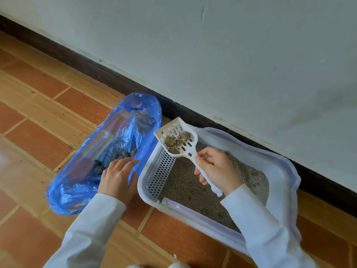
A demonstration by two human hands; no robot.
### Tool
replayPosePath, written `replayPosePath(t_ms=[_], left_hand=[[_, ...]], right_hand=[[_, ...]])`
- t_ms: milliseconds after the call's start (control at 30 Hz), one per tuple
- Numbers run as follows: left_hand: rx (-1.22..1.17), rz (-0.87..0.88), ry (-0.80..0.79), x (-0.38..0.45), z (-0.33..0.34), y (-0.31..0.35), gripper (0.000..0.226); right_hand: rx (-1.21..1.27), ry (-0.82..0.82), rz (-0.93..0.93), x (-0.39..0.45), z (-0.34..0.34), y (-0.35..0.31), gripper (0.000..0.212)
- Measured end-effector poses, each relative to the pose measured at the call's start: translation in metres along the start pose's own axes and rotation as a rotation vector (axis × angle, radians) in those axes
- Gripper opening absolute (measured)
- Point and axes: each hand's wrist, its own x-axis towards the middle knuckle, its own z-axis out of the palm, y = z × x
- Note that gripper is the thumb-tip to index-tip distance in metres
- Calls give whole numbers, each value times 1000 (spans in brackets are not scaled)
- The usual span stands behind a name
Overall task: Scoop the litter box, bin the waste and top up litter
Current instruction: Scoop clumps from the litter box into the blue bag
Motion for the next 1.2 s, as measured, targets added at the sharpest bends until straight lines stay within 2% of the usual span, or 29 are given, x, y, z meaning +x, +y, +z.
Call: replayPosePath(t_ms=[167,367,433,533,667,800,900,1033,1200], left_hand=[[38,-104,-26,-13,-6,-22,47],[70,-173,-74,-23,-8,-34,47],[67,-186,-81,-24,-7,-34,46],[55,-196,-78,-25,-8,-33,41],[28,-180,-61,-24,-10,-31,41],[10,-148,-54,-21,-11,-27,47],[-11,-125,-46,-19,-11,-24,45],[-25,-76,-46,-15,-10,-18,46],[-67,8,-31,-2,-7,0,42]], right_hand=[[-275,-70,-121,39,53,-23,12],[-739,-50,-402,58,104,-40,12],[-898,-19,-518,59,115,-42,14],[-1138,56,-695,60,128,-39,28],[-1279,191,-711,60,136,-36,32],[-1253,240,-704,61,130,-39,34],[-1125,169,-599,57,119,-45,34],[-723,61,-300,51,84,-43,13],[-283,30,-59,31,28,-26,13]])
